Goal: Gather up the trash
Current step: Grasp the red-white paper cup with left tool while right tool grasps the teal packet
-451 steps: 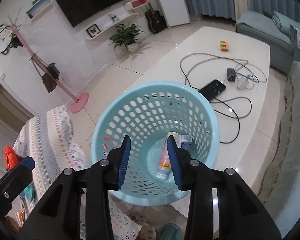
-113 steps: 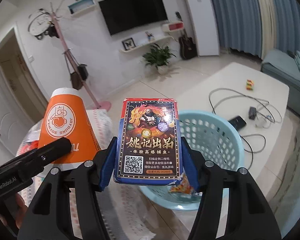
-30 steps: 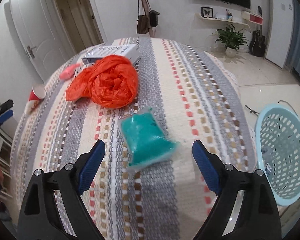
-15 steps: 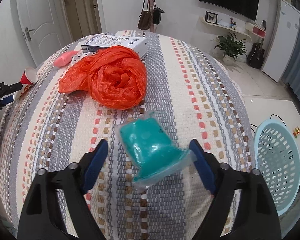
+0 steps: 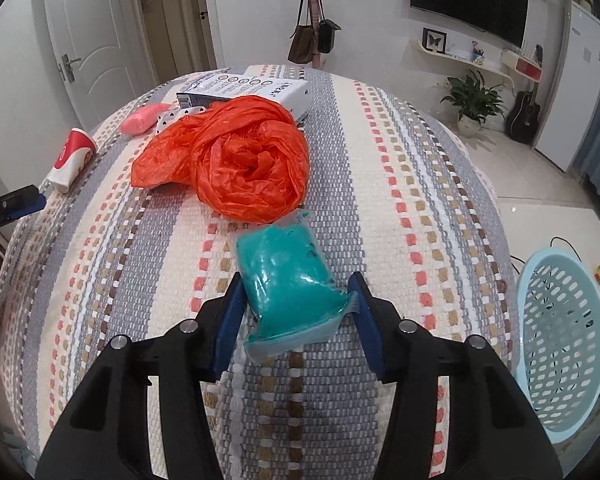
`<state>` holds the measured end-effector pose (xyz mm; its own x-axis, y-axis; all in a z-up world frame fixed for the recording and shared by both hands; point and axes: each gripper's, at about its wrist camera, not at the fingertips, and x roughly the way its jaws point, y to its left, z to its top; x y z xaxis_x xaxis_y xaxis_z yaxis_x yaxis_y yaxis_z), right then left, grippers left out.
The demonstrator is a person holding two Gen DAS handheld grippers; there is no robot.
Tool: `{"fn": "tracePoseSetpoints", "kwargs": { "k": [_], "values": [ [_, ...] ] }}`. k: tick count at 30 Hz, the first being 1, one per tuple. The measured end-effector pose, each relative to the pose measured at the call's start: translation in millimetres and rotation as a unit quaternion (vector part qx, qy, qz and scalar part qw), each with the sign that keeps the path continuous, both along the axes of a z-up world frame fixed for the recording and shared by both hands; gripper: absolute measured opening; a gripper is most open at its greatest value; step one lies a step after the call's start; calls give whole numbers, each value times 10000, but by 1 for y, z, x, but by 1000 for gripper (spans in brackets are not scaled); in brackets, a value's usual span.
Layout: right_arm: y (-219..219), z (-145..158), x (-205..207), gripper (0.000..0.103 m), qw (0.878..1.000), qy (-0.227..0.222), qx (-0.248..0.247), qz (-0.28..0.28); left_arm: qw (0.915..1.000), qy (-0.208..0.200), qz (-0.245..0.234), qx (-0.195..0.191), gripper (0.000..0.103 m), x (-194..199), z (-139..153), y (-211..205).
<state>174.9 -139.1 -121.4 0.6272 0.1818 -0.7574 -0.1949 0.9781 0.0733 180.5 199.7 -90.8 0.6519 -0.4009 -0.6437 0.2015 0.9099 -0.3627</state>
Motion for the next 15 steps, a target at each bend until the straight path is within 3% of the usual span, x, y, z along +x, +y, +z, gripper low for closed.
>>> {"fn": "tracePoseSetpoints", "kwargs": {
  "k": [5,9,11,15],
  "values": [
    [1,1,1,49,10000,-6,-12,46,9965,-224,788,173,78,19,14,30],
    [-2,2,2,49,9999,13,126,52,9932,78,1051,487,78,49,1,36],
    [-4,2,2,49,9999,11,140,55,9923,286,1136,396,84,61,-9,38],
    [-5,2,2,50,9999,14,155,68,9921,274,1162,384,77,65,-1,31]
  ]
}}
